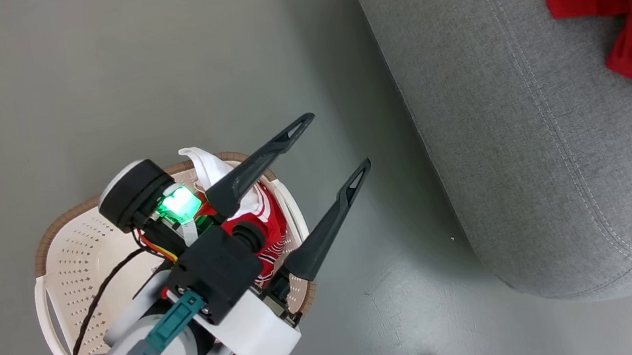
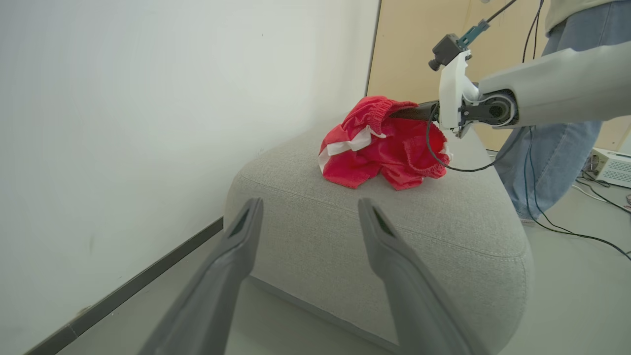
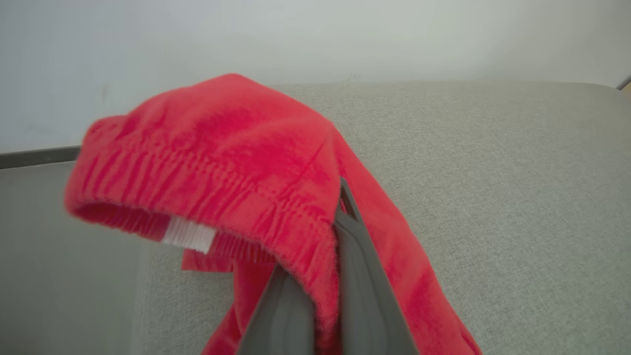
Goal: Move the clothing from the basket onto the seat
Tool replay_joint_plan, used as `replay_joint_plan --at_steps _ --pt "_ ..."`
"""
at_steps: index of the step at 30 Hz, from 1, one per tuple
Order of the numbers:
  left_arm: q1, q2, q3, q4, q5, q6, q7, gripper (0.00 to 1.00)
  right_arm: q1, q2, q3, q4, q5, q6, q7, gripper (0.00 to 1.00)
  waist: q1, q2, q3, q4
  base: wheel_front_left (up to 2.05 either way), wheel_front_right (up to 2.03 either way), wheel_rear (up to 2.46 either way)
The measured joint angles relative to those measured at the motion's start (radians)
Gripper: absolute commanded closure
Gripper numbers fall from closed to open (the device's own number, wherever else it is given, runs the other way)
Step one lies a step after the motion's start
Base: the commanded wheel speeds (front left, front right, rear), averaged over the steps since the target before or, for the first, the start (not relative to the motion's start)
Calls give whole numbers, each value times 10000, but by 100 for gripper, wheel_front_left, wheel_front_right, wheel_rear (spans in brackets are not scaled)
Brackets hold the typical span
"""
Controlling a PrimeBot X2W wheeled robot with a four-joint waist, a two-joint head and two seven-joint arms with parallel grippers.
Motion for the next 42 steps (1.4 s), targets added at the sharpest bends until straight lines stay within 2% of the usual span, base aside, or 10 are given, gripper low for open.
replay_joint_plan --at_steps 12,14,15,16,17,18,32,42 --pt "-28 0 -504 40 -2 -35 -25 0 -180 224 499 709 -451 0 -15 100 0 0 -131 -12 0 0 0" --pt "-28 -13 -514 48 -6 -36 -31 0 -180 238 554 782 -512 0 -17 67 0 0 -162 -19 0 0 0" --pt "-28 -21 -520 63 -8 -36 -63 0 -180 249 566 800 -514 0 -19 62 0 0 -178 -25 0 0 0" --pt "-28 -23 -520 81 -15 -36 -105 0 -180 261 583 819 -514 0 -27 52 0 0 -193 -33 0 0 0" --pt "-28 -23 -520 98 -17 -36 -105 0 -180 270 602 838 -514 0 -31 6 0 0 -207 -42 0 0 0" --pt "-28 -25 -520 121 -17 -36 -115 0 -180 274 617 857 -514 0 -33 0 0 0 -221 -53 0 0 0" --pt "-28 48 -380 531 -215 -36 -278 0 -71 280 851 1089 -393 0 -546 0 0 0 -388 -332 0 0 0" --pt "-23 167 -213 688 -282 -35 -433 0 686 299 867 909 -105 0 -1152 0 0 0 -530 -608 0 0 0"
